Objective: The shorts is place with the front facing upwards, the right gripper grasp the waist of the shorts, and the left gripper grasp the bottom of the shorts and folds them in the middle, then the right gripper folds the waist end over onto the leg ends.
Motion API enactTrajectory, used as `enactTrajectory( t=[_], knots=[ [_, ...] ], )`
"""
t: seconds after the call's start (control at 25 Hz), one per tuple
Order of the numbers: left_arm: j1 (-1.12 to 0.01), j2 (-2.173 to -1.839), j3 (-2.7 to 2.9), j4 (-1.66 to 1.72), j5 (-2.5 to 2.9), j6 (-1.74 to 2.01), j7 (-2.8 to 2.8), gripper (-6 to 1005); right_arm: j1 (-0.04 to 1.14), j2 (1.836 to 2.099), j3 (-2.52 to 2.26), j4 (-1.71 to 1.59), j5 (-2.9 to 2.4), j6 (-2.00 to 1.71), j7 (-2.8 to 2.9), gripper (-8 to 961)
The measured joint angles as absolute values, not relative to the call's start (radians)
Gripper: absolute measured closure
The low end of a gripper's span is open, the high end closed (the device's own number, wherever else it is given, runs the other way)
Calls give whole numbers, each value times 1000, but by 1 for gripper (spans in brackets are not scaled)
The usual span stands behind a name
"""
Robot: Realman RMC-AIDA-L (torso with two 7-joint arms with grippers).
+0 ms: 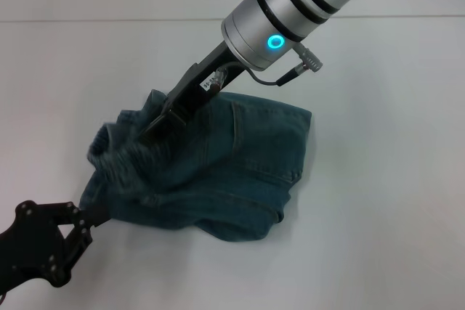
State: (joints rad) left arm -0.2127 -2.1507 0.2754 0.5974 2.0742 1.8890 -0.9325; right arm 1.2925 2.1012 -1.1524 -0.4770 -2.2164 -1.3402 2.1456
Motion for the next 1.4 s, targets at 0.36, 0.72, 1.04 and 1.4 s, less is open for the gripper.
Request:
enactTrajectory(
  t=[0.36, 0.72, 1.04, 1.4],
  knots=[
    [-234, -2150, 282, 591, 2111, 1880, -938, 992, 1254, 2091, -1151, -495, -2162, -1369, 2114, 405],
    [-250, -2145, 267, 595, 2107, 1808, -1093, 987, 952, 2083, -1134, -767, -2031, -1502, 2040, 157],
    [-290, -2136, 271, 606, 2112, 1752, -1202, 810, 634, 2066, -988, -769, -1855, -1596, 1720, 157],
    [-327, -2122, 307, 695, 2129, 1750, -1320, 396, 562, 2067, -949, -712, -1881, -1587, 1611, 157]
  ],
)
